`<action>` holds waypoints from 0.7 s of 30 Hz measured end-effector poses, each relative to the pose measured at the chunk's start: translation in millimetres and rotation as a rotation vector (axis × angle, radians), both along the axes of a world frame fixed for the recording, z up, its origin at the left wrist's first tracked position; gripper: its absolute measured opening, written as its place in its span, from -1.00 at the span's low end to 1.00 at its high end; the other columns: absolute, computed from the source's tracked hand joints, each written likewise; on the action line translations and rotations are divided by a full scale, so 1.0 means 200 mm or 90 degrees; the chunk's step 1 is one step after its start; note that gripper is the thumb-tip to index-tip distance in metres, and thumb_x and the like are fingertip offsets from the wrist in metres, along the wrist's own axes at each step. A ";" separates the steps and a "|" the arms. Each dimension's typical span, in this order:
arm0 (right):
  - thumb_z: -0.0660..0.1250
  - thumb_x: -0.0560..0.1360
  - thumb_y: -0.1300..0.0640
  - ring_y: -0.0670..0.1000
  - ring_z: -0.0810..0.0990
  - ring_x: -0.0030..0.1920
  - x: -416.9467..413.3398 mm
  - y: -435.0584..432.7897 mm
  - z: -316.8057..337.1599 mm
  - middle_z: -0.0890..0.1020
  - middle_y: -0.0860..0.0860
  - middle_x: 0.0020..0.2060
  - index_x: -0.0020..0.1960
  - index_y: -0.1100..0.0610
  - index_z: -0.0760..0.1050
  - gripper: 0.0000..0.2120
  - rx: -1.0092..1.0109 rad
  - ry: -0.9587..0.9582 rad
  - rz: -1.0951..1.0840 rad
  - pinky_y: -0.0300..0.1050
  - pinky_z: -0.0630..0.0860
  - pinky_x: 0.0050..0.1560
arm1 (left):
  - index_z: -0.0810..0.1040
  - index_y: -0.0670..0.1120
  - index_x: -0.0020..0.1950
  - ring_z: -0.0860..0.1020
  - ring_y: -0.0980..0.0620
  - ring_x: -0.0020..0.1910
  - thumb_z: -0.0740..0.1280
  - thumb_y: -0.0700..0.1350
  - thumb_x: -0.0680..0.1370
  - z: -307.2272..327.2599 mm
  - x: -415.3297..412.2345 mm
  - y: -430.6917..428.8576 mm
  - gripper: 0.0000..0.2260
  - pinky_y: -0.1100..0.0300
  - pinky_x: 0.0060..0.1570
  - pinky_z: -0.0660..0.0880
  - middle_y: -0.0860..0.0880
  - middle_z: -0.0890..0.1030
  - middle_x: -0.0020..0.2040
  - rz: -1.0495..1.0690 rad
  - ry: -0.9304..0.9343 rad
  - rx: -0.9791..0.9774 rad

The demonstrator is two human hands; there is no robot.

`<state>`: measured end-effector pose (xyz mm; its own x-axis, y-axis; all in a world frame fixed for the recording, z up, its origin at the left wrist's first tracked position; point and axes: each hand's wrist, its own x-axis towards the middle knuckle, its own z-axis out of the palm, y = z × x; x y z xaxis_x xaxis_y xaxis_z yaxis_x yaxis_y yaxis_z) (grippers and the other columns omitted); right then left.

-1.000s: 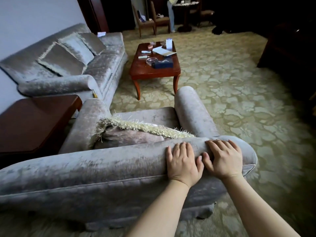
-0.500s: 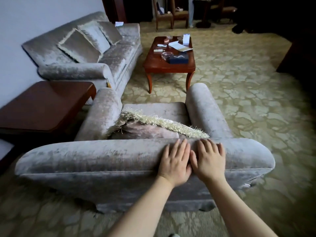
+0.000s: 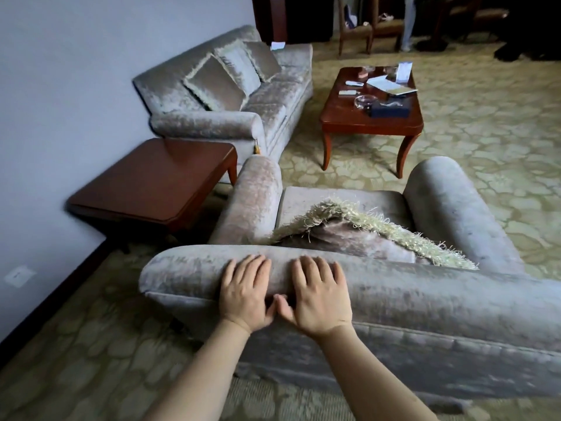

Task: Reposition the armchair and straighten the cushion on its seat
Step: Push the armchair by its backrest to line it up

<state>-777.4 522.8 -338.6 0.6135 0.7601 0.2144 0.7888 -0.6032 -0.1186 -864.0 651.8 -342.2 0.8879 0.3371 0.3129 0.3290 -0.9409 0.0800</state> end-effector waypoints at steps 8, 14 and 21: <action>0.07 0.40 -0.31 0.22 0.56 -0.10 0.04 0.12 0.01 0.60 0.19 -0.06 0.10 0.25 0.51 -0.33 0.033 -0.066 -0.025 0.14 0.48 -0.03 | 0.59 -0.24 0.08 0.61 -0.15 0.00 0.15 0.14 0.37 -0.01 0.06 0.15 -0.47 -0.02 0.13 0.33 -0.17 0.65 0.01 -0.046 -0.026 0.035; 0.06 0.41 -0.31 0.20 0.56 -0.19 0.14 0.25 0.10 0.61 0.18 -0.16 0.04 0.25 0.53 -0.34 0.071 -0.108 -0.036 0.08 0.48 -0.11 | 0.59 -0.23 0.06 0.61 -0.16 -0.06 0.16 0.12 0.38 0.08 0.16 0.28 -0.49 -0.01 0.11 0.38 -0.18 0.65 -0.04 -0.054 -0.072 0.062; 0.08 0.41 -0.30 0.20 0.56 -0.22 0.19 0.27 0.12 0.61 0.18 -0.19 0.05 0.26 0.54 -0.34 0.109 -0.138 -0.056 0.05 0.49 -0.12 | 0.58 -0.22 0.08 0.59 -0.16 -0.06 0.17 0.12 0.40 0.09 0.22 0.31 -0.51 -0.04 0.11 0.39 -0.17 0.64 -0.04 -0.058 -0.112 0.061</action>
<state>-739.1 577.7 -314.9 0.6008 0.6476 0.4687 0.7527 -0.6557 -0.0587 -819.0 713.2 -324.8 0.8425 0.2185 0.4923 0.2307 -0.9723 0.0368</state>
